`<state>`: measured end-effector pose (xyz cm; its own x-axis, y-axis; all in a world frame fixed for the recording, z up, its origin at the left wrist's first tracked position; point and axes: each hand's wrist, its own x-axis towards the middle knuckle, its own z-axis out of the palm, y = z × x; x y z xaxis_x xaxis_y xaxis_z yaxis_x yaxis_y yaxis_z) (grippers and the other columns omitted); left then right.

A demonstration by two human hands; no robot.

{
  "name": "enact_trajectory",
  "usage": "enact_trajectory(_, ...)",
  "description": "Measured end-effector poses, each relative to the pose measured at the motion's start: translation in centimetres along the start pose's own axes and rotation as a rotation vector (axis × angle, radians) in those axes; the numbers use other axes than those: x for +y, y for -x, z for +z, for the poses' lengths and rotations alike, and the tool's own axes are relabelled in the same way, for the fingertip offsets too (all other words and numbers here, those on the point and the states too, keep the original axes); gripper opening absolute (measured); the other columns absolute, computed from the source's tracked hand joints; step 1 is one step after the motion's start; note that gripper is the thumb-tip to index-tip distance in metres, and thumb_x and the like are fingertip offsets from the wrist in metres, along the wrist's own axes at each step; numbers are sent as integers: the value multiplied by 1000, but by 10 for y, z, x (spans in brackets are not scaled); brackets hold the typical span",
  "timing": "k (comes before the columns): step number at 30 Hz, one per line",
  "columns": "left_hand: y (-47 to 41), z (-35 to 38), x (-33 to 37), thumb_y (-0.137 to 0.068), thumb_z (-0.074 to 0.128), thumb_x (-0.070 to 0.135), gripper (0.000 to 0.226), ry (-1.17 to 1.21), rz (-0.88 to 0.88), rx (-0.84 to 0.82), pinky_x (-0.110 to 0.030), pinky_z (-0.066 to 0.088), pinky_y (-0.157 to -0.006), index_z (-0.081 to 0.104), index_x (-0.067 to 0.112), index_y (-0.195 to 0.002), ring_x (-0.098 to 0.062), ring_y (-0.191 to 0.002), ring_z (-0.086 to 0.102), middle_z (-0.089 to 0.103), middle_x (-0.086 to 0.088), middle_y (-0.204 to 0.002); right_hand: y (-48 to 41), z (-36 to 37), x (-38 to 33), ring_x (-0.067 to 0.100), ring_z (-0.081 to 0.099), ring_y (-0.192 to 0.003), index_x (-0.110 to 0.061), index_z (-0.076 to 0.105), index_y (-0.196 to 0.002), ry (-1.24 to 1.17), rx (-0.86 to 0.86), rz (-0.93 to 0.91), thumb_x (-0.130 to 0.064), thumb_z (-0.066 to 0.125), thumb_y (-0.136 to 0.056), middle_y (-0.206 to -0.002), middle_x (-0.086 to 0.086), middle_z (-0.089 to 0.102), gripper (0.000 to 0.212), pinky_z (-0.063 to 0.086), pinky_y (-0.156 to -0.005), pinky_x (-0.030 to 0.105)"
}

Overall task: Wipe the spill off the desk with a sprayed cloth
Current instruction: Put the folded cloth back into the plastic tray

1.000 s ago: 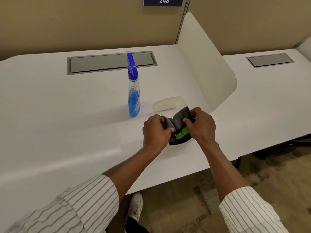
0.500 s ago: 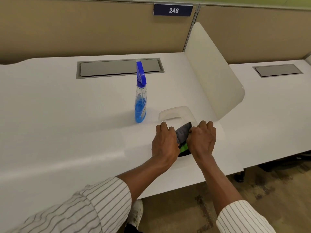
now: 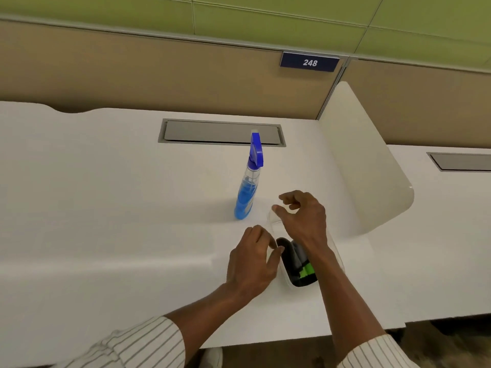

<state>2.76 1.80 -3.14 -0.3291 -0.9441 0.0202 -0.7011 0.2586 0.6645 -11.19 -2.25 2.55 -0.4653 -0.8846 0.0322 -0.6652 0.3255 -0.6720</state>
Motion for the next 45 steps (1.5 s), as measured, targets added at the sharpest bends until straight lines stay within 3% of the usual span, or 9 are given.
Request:
enact_trajectory(4, 11, -6, -39, -99, 50, 70, 57, -113, -77, -58, -18, 45, -98, 59, 26, -133, -7, -122, 53, 51, 6, -146, -23, 16, -24, 12, 64, -105, -23, 60, -134, -59, -115, -59, -40, 86, -83, -127, -3, 69, 60, 57, -91, 30)
enact_trajectory(7, 23, -3, -71, -99, 44, 73, 90, -286, -23, -283, -35, 14, -130, 26, 15, -165, -25, -165, 10, 3, -5, -179, -39, 28, -37, 10, 58, -113, -21, 47, -147, -88, -192, -103, -39, 86, -82, -141, 0, 61, 78, 58, -93, 35)
enact_trajectory(9, 29, -3, -86, -100, 43, 72, 102, -361, 52, -417, -38, -5, -130, 0, 10, -169, -27, -165, -17, -25, -9, -175, -45, 37, -45, 10, 56, -115, -18, 44, -149, -124, -214, -126, -37, 86, -83, -145, 2, 59, 80, 56, -92, 32)
enact_trajectory(11, 33, -4, -95, -100, 41, 73, 105, -383, 108, -457, -40, -8, -132, -12, 11, -167, -28, -162, -26, -36, -10, -170, -48, 45, -50, 13, 58, -116, -16, 45, -147, -143, -204, -134, -36, 86, -83, -142, 3, 61, 78, 54, -92, 32)
enact_trajectory(22, 24, 0, -100, -100, 42, 74, 109, -468, 119, -570, -42, -16, -125, -18, 10, -165, -31, -158, -32, -39, -13, -168, -43, 50, -60, 23, 70, -104, -10, 59, -136, -172, 15, -104, -33, 83, -87, -122, 9, 73, 59, 61, -93, 43)
enact_trajectory(29, 24, -5, -108, -99, 42, 74, 109, -453, 160, -597, -49, 0, -134, -16, 11, -166, -33, -159, -29, -40, -13, -167, -32, -9, -75, 17, 68, -90, -13, 64, -127, -138, 294, -141, -39, 85, -84, -108, 3, 75, 55, 62, -84, 37)
enact_trajectory(34, 26, -3, -113, -100, 34, 76, 108, -453, 197, -587, -48, -3, -134, -21, 9, -164, -34, -157, -33, -42, -15, -166, -22, -46, -64, 19, 70, -88, -11, 65, -124, -53, 428, -121, -39, 86, -84, -105, 3, 75, 53, 60, -79, 32)
enact_trajectory(40, 28, 0, -120, -101, 27, 75, 105, -442, 237, -561, -48, -4, -134, -30, 9, -158, -34, -156, -37, -47, -16, -163, -13, -52, -25, 23, 73, -89, -12, 64, -122, 21, 463, -36, -44, 84, -84, -110, 5, 77, 54, 63, -80, 39)
enact_trajectory(45, 30, 8, -127, -100, 25, 78, 105, -438, 233, -514, -44, -12, -131, -28, 10, -161, -30, -157, -36, -48, -12, -164, -4, -36, 5, 21, 71, -89, -12, 64, -123, 25, 438, 10, -43, 84, -84, -111, 6, 76, 54, 56, -76, 26)
